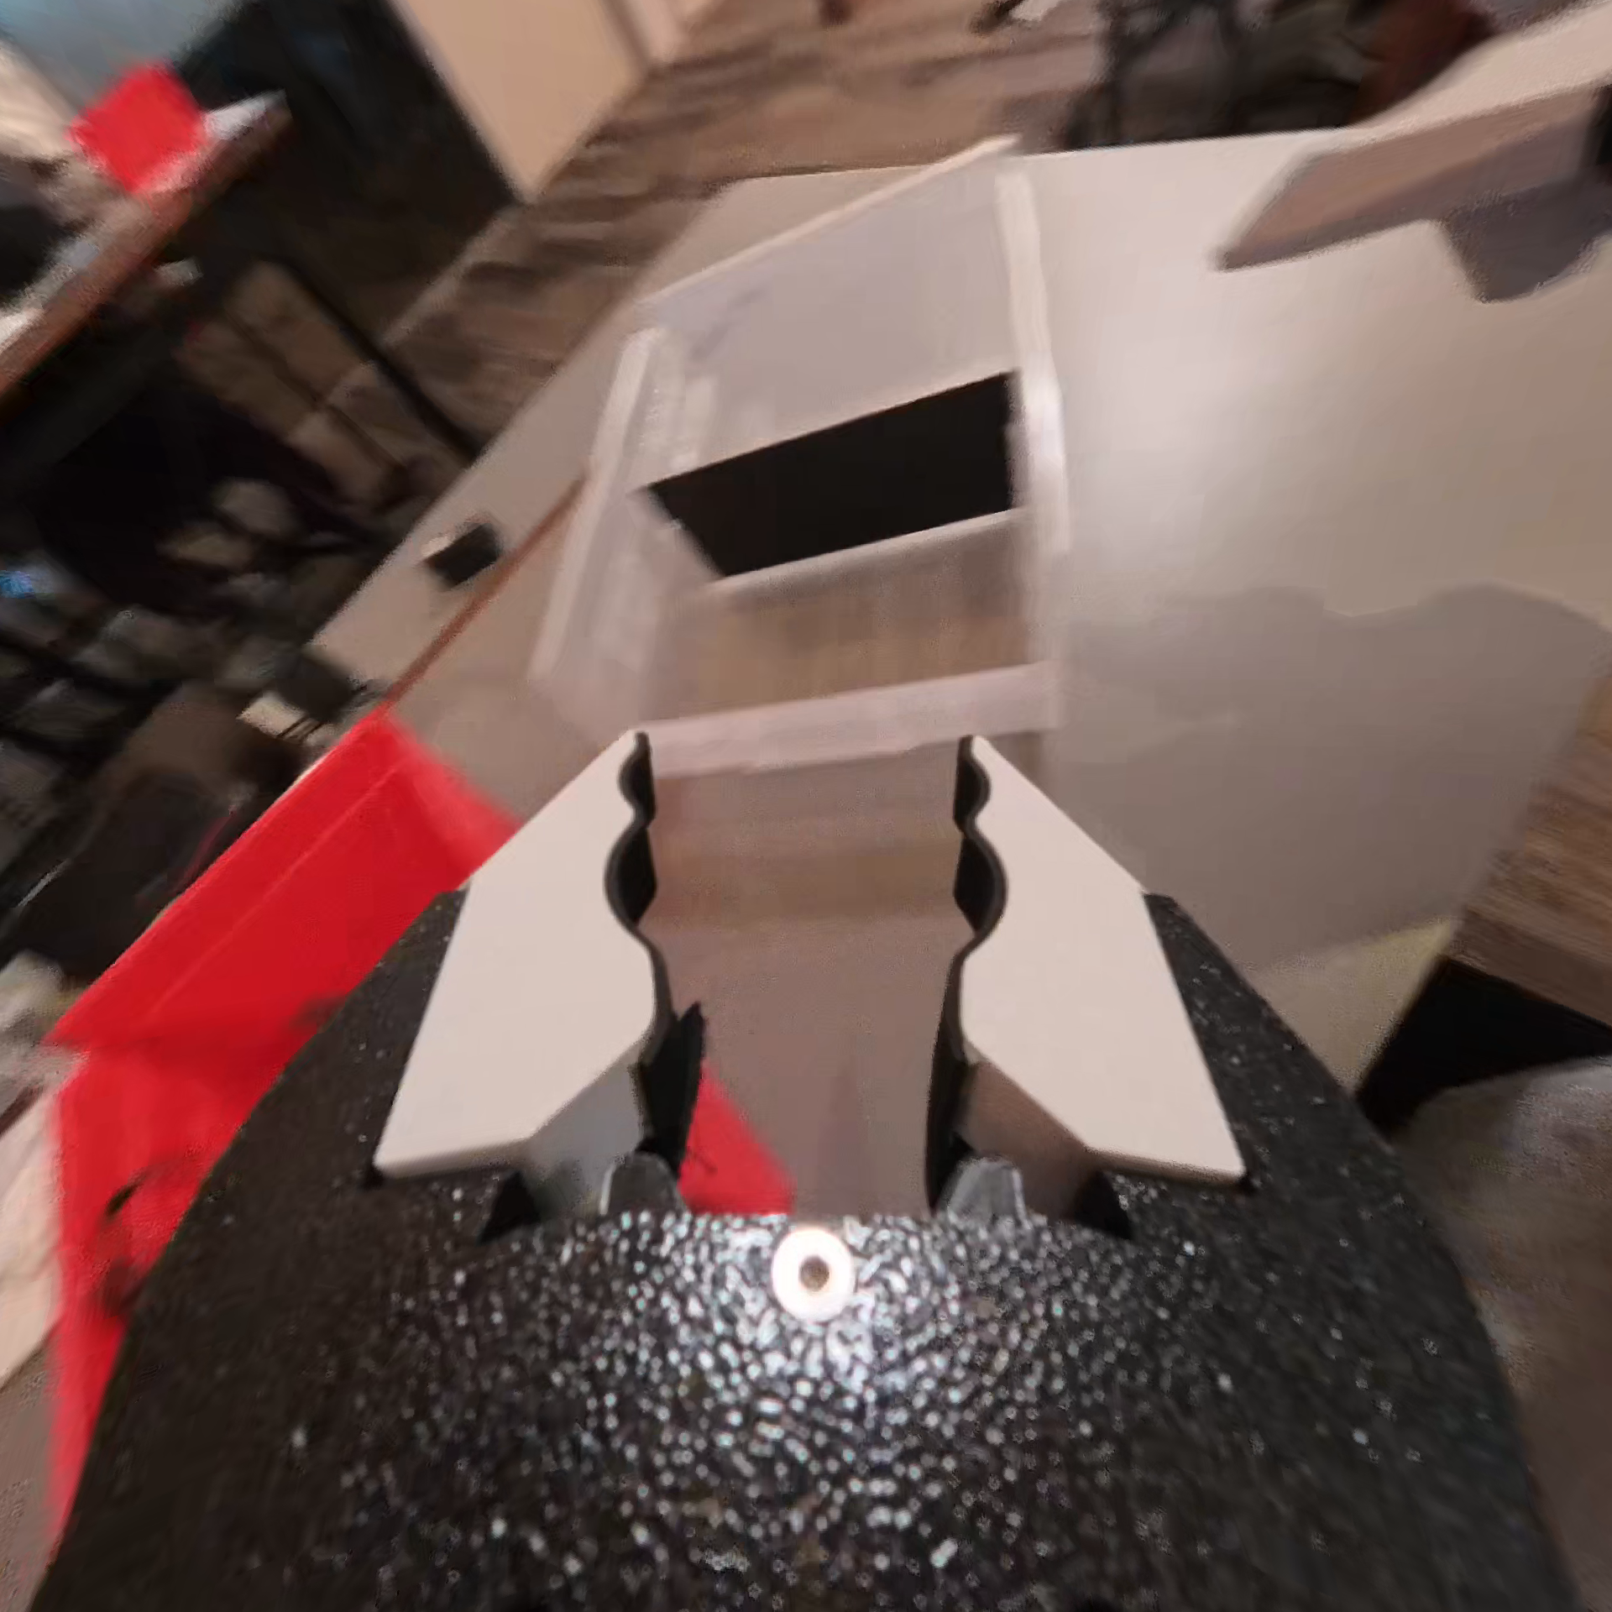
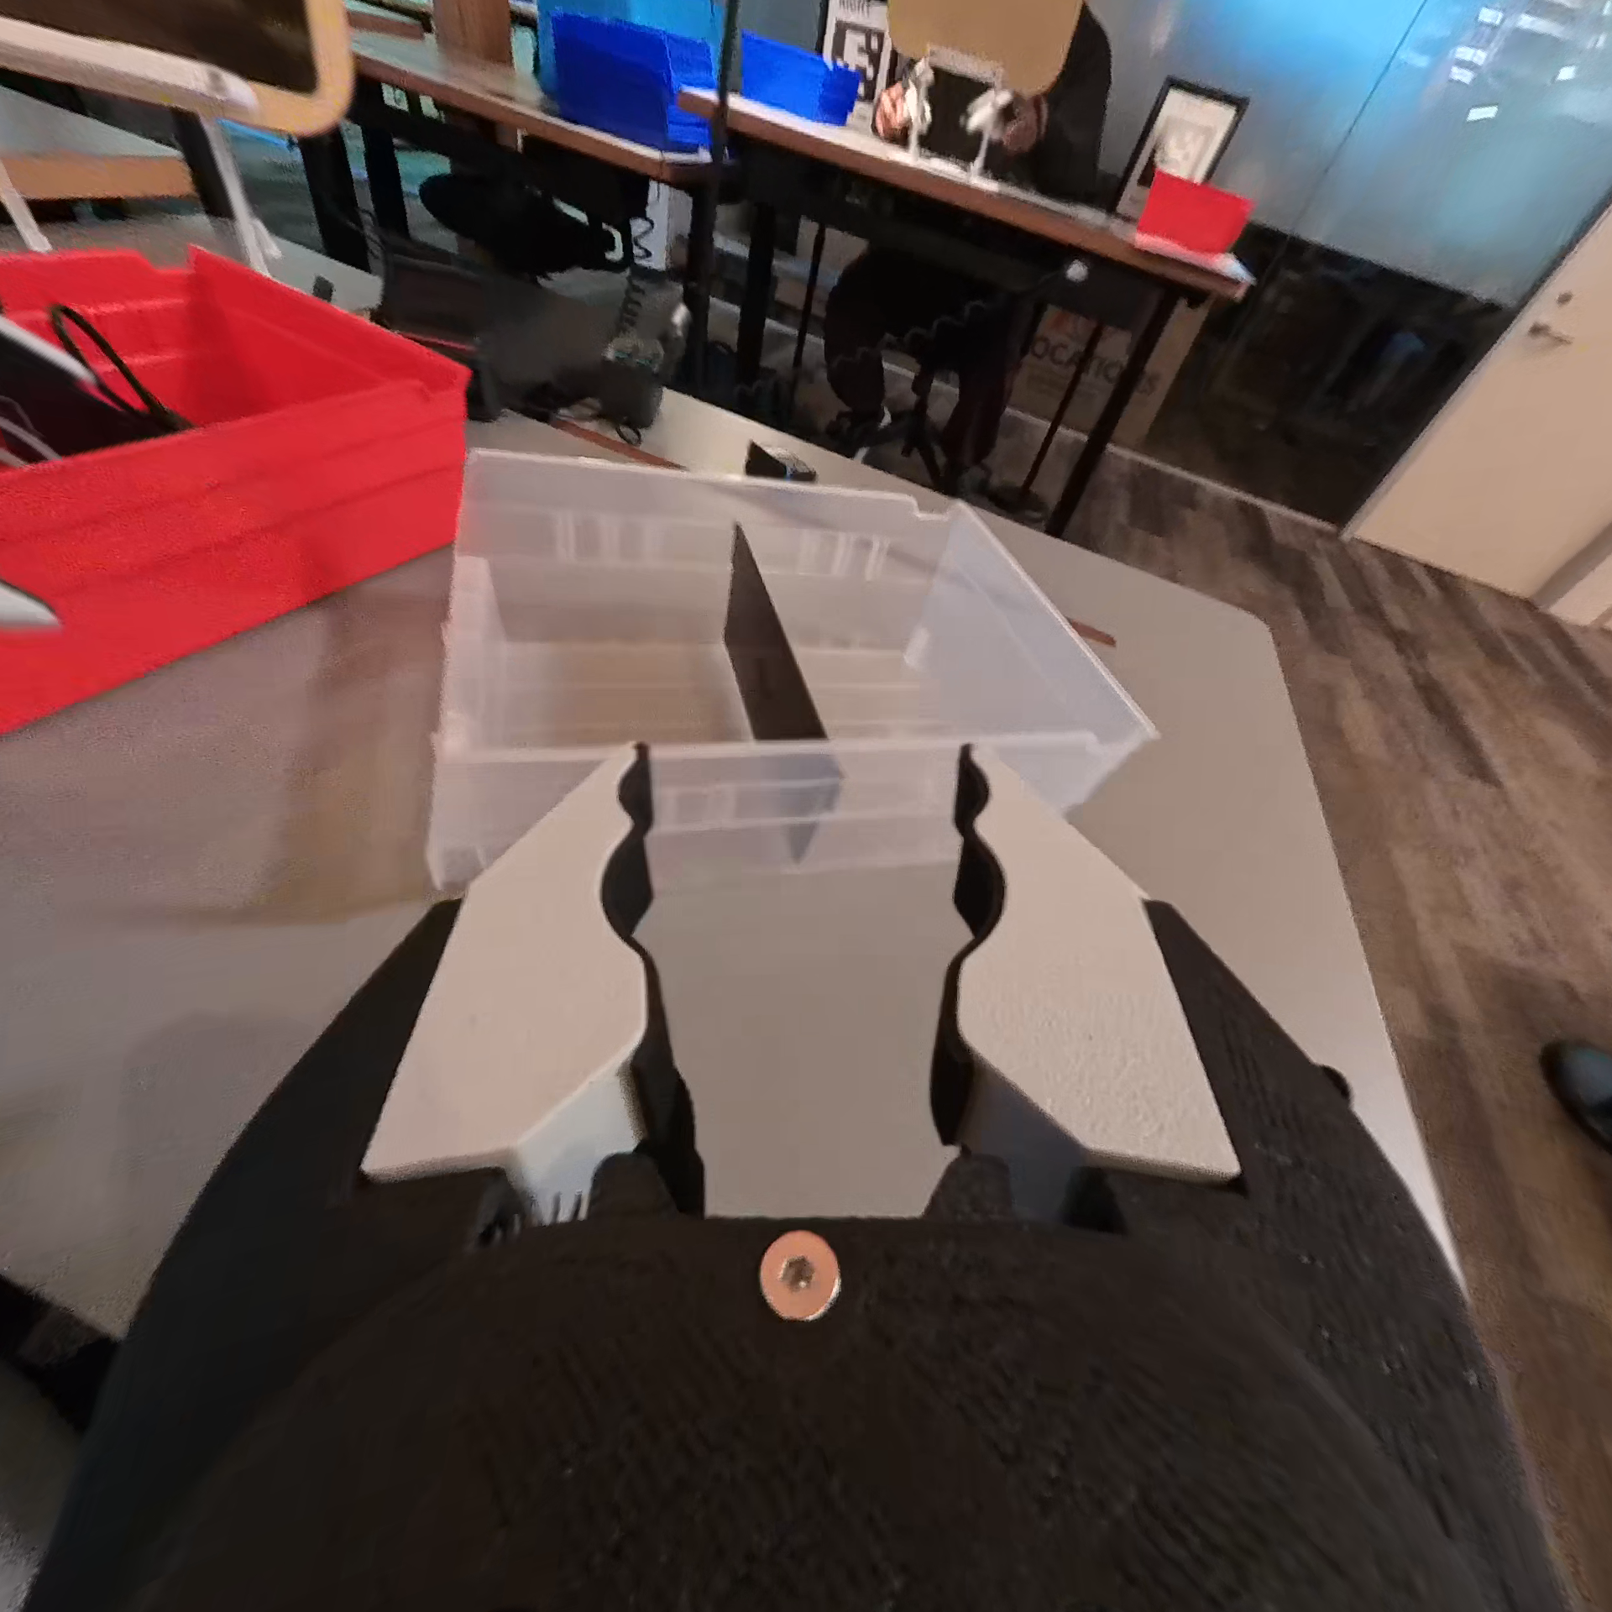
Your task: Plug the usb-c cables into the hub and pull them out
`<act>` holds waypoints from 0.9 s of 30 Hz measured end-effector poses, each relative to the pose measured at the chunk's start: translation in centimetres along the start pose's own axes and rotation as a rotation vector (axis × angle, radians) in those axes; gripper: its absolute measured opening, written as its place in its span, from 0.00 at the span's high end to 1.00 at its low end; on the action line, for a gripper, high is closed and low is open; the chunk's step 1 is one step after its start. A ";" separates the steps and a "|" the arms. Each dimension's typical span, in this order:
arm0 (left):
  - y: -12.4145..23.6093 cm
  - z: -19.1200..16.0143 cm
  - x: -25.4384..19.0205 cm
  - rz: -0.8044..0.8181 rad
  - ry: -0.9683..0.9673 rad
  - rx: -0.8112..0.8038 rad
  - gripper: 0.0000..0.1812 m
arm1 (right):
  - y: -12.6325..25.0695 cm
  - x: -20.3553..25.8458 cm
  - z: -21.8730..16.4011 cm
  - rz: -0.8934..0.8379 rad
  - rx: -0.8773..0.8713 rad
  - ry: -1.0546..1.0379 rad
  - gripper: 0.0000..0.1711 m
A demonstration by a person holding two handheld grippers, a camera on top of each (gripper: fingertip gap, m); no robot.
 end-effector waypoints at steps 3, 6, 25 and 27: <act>5.6 -6.0 5.5 0.139 0.146 0.064 0.58 | -2.0 4.2 -0.1 0.088 0.005 0.043 0.50; 10.3 -12.0 8.1 0.232 0.207 0.159 0.56 | -4.1 7.2 -0.4 0.076 0.041 0.067 0.42; 9.3 -22.0 16.5 0.352 0.375 0.267 0.69 | -5.9 1.9 -4.4 -0.349 0.424 -0.075 0.55; 8.9 -23.1 16.4 0.317 0.415 0.332 0.70 | -5.0 -0.1 -5.0 -0.383 0.462 -0.084 0.67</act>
Point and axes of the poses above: each gripper's, where its closed fingertips meet, y back along the fingers, z out of its top, x = y × z across the jaws, the point moved 5 cm from there along y, back along the fingers, and after that the axes turned 5 degrees about -y, right-handed, at the moved point
